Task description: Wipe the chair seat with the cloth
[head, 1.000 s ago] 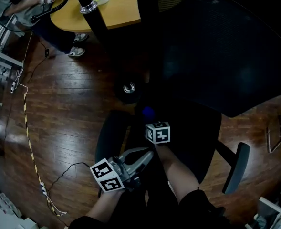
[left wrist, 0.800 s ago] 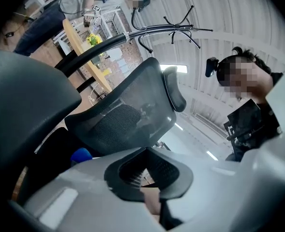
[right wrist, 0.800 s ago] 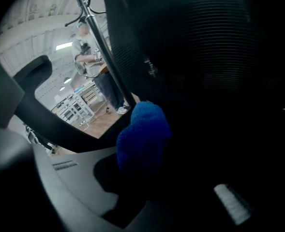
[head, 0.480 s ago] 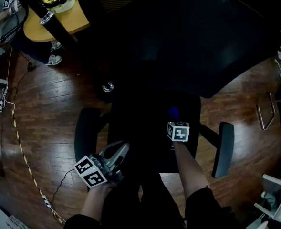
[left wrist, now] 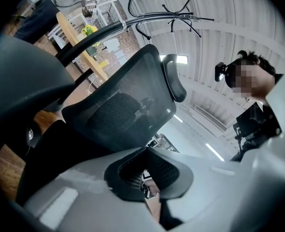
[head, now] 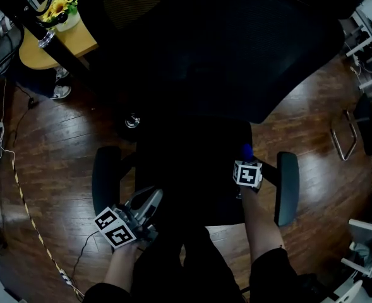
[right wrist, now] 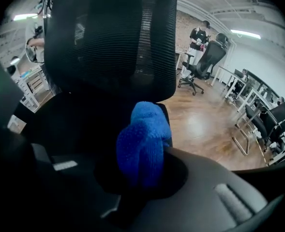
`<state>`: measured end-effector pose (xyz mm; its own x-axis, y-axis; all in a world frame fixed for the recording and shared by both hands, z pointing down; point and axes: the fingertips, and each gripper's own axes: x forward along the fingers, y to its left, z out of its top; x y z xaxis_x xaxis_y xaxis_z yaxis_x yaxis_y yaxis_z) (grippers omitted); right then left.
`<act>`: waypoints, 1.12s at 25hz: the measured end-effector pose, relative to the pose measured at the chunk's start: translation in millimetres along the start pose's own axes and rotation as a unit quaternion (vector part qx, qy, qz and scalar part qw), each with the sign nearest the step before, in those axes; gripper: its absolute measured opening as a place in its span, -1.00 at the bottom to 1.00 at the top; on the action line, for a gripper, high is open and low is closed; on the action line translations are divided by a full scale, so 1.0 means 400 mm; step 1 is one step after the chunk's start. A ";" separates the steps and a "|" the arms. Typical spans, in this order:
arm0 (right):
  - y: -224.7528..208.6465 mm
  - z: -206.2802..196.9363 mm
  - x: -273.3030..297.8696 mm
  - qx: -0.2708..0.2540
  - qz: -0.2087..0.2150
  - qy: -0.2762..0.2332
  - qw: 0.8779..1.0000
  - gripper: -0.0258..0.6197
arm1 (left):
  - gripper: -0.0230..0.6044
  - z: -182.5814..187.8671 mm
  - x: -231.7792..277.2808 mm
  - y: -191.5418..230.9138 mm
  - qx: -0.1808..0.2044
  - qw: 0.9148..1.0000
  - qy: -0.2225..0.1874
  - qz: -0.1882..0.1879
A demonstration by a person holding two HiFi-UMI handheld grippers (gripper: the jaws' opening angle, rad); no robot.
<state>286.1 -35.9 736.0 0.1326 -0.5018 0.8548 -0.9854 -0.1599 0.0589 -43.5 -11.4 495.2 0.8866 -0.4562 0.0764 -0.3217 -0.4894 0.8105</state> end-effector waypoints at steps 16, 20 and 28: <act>0.911 0.001 -0.108 -0.068 0.338 -0.007 0.939 -0.81 | -0.96 0.037 -0.126 -0.031 0.009 0.998 -0.055 0.018; 0.939 -0.063 -0.097 -0.099 0.334 0.003 0.937 -0.81 | -0.96 0.042 -0.156 -0.031 0.015 0.998 -0.062 0.025; 0.657 -0.089 -0.037 -0.086 0.239 -0.015 0.967 -0.81 | -0.96 0.021 -0.127 -0.018 0.021 0.999 -0.041 0.015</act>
<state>21.2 -40.0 757.2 -0.3416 -0.5082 0.7906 -0.9379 0.2393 -0.2514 -88.9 8.9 480.7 0.8461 -0.5306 0.0509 -0.3632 -0.5041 0.7836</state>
